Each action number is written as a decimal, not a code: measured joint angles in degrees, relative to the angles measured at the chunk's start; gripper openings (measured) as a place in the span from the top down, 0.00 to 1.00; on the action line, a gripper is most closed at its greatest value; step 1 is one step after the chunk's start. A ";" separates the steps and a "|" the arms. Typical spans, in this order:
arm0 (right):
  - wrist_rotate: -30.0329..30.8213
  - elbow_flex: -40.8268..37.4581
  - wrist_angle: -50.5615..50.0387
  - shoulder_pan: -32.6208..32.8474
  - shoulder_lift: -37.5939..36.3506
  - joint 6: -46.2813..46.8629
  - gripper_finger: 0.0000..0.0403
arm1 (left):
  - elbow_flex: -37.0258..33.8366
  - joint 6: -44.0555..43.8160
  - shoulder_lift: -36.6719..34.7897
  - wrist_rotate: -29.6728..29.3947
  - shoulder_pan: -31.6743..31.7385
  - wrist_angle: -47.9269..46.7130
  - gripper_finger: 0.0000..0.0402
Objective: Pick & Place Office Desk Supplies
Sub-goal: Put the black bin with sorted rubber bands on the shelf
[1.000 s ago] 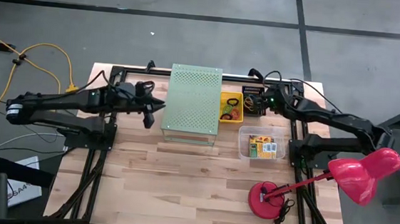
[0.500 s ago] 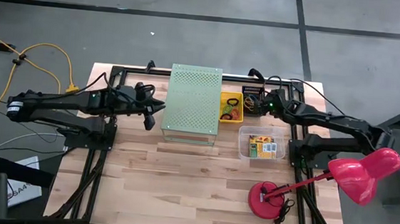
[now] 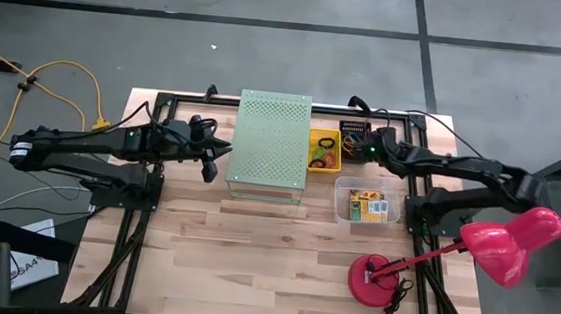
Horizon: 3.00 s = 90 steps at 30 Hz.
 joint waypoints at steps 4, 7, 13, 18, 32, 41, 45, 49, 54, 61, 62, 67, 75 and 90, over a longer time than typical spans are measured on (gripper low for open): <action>0.52 0.00 4.23 0.00 5.42 -0.69 0.51 | 0.00 0.03 0.00 0.00 0.00 0.00 0.85; 1.91 0.00 4.76 -0.01 8.12 -0.50 0.51 | 0.00 0.03 0.00 0.00 0.00 0.01 0.85; 5.96 0.00 5.38 -0.01 9.52 0.83 0.51 | 0.00 0.03 0.00 0.00 0.00 0.11 0.85; 5.49 0.02 7.46 -0.33 9.52 0.79 0.52 | 0.00 0.04 0.00 0.00 0.00 0.42 0.85; 1.52 0.02 8.01 -4.41 9.52 0.80 0.84 | 0.00 0.03 0.00 0.02 0.00 0.40 0.85; 5.06 0.04 9.29 -4.48 9.52 0.45 0.98 | 0.00 0.59 0.00 0.04 0.00 0.39 0.85; 6.42 0.04 9.60 -4.48 9.52 2.31 0.98 | 0.00 1.23 0.00 0.04 0.00 0.38 0.85; 5.87 0.07 10.28 -4.46 9.52 2.47 0.99 | 0.00 1.25 0.00 0.04 0.00 0.38 0.85; 4.86 0.07 10.91 -4.46 8.26 2.44 0.99 | 0.00 1.28 0.00 0.04 0.00 0.36 0.85; 6.80 0.07 10.06 -4.46 1.52 -1.05 0.99 | 0.00 1.30 0.00 0.07 0.00 0.35 0.85; 7.08 0.08 10.10 -4.48 0.37 -1.64 0.99 | 0.00 1.30 0.00 0.09 0.00 0.34 0.85; 6.20 0.11 10.08 -4.48 -6.39 -4.85 0.99 | 0.00 1.30 0.00 0.11 0.00 0.31 0.85; -4.42 0.13 10.80 -4.46 -14.55 -10.89 0.99 | 0.00 1.28 0.00 0.11 0.00 0.31 0.85; -27.56 8.49 11.44 -3.38 -14.36 -19.53 0.99 | 0.00 0.95 0.02 0.13 0.00 0.34 0.85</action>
